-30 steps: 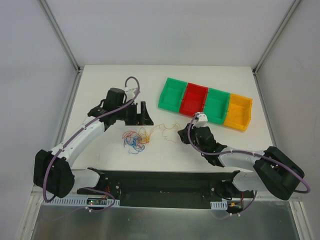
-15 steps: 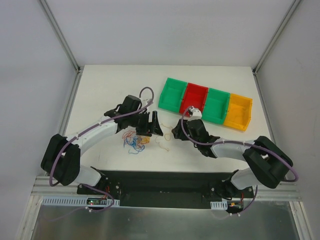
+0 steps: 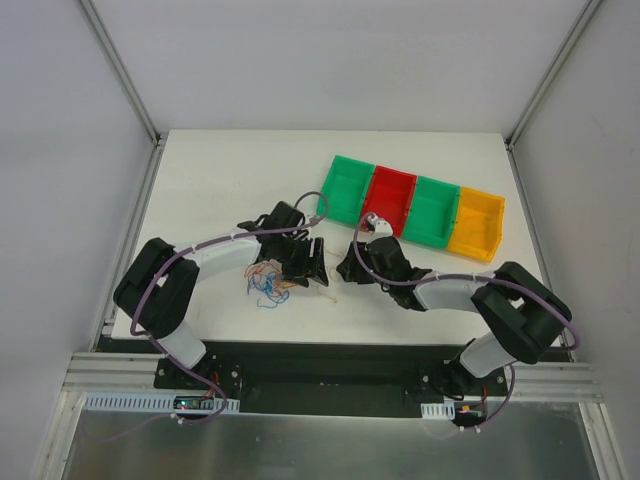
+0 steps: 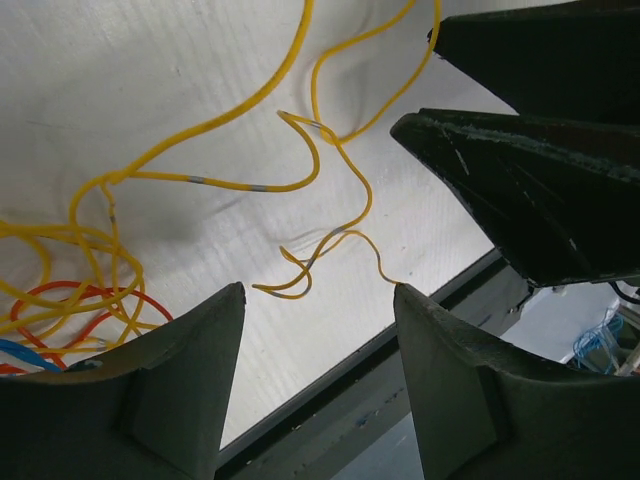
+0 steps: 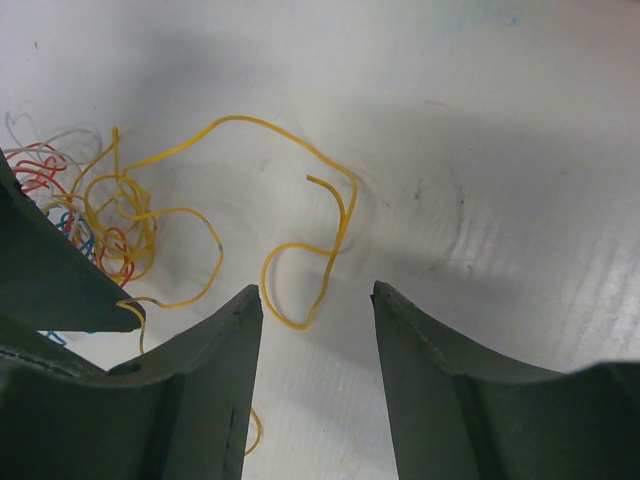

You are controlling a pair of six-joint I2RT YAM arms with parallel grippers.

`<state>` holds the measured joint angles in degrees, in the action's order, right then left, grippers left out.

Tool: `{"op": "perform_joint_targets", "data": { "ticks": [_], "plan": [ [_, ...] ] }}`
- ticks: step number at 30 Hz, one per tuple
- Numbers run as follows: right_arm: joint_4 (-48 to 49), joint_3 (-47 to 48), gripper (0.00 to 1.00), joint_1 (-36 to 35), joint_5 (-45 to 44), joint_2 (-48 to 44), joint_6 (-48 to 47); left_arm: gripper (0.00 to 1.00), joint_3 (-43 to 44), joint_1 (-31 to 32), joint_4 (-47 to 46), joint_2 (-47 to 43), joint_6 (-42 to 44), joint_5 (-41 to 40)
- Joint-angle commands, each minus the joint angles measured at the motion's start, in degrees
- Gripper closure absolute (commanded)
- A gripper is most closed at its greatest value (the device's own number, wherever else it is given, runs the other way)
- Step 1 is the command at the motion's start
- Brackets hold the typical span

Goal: Untangle the cables

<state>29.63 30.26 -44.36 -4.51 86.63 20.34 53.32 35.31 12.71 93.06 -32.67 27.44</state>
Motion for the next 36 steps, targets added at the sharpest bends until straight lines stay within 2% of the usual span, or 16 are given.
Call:
{"op": "perform_joint_targets", "data": {
  "ticks": [1,3,5,8,13,15,16,18,19,22,29,31,36],
  "plan": [
    [1.1,3.2,0.5,0.3,3.8,2.7,1.5,0.4,1.6,0.7,0.6,-1.1,1.0,-7.2],
    [1.0,3.9,0.52,0.4,3.9,4.0,2.2,0.4,1.4,0.7,2.0,-1.2,0.9,-9.5],
    [1.0,4.4,0.56,0.5,5.8,4.8,2.4,0.36,1.2,0.8,2.1,-0.9,0.1,-9.4],
    [1.0,4.4,0.6,0.5,5.3,4.9,2.6,0.34,3.1,0.8,2.0,1.4,2.8,-10.0],
    [0.8,4.8,0.68,0.6,4.9,5.5,2.6,0.46,5.1,1.1,0.9,1.8,2.7,-12.2],
    [0.4,5.6,0.73,0.6,3.0,6.4,2.9,0.56,5.4,1.3,0.1,1.2,3.0,-12.6],
    [0.3,5.9,0.75,0.6,2.9,6.8,3.0,0.67,5.7,1.3,0.1,0.9,3.4,-12.8],
    [0.1,6.6,0.8,0.5,3.2,7.8,3.2,0.95,5.7,1.3,0.5,-0.6,5.0,-14.0],
    [-0.1,6.6,0.82,0.6,3.2,7.9,3.4,1.0,5.2,1.3,0.8,-2.5,5.8,-15.1],
    [-0.2,6.0,0.86,0.4,2.3,7.4,3.5,1.0,2.2,1.3,1.6,-12.1,8.9,-20.3],
    [-0.3,4.3,0.99,-0.4,-3.3,5.0,3.7,1.0,1.3,1.3,11.1,-34.2,12.6,-42.8],
    [-0.2,3.6,0.99,-1.0,-5.8,3.6,3.1,1.0,1.3,1.2,12.7,-40.5,11.7,-50.0],
    [2.2,-1.3,0.99,-3.2,-13.6,-2.2,3.0,1.0,2.5,1.2,12.6,-49.5,11.0,-60.3]
  ]
}}
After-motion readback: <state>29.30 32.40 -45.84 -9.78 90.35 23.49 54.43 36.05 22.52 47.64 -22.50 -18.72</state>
